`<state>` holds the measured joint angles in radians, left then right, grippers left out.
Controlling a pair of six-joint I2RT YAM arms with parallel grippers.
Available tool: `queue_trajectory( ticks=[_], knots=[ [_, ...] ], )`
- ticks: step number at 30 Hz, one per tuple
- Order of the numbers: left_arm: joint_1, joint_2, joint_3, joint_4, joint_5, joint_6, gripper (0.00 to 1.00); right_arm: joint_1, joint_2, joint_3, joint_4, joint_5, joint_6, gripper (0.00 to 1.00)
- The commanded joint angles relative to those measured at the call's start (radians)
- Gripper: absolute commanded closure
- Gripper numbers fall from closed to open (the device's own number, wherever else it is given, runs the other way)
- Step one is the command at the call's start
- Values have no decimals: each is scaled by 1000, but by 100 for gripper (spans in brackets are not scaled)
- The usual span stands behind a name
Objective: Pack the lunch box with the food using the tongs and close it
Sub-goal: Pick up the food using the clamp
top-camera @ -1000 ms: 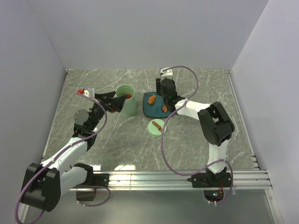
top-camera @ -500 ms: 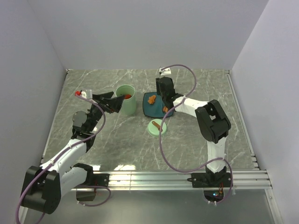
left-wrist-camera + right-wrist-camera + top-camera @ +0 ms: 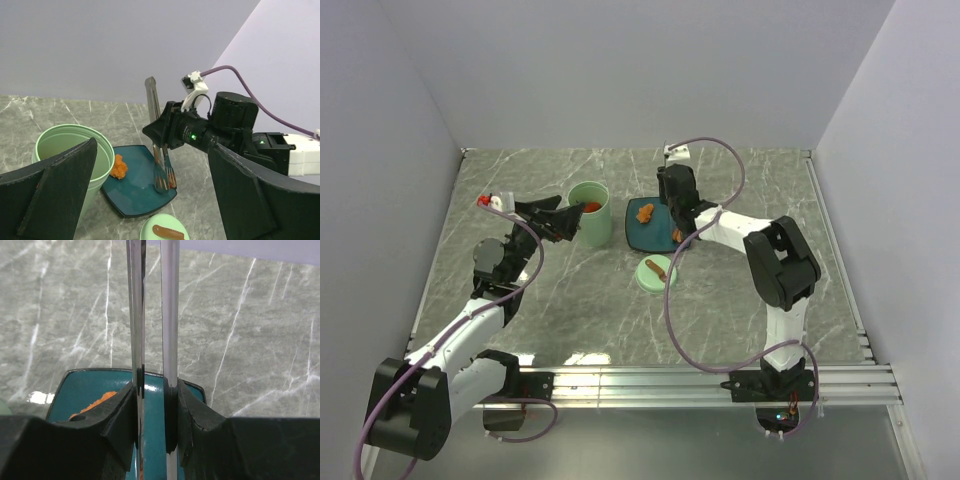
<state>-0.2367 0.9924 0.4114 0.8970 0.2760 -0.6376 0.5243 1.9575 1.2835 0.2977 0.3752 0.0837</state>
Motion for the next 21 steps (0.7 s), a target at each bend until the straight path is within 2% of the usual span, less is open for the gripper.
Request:
queue_trajectory(
  ticks=[1, 13, 21],
  knots=[
    [5, -6, -3, 51, 25, -8, 0, 9, -106, -13, 67, 5, -9, 63],
    [8, -6, 1, 31, 9, 1, 1, 72, -196, -12, 130, 10, -9, 63],
    [13, -11, 1, 20, 2, 7, 1, 140, -221, 82, 167, -5, -9, 61]
  ],
)
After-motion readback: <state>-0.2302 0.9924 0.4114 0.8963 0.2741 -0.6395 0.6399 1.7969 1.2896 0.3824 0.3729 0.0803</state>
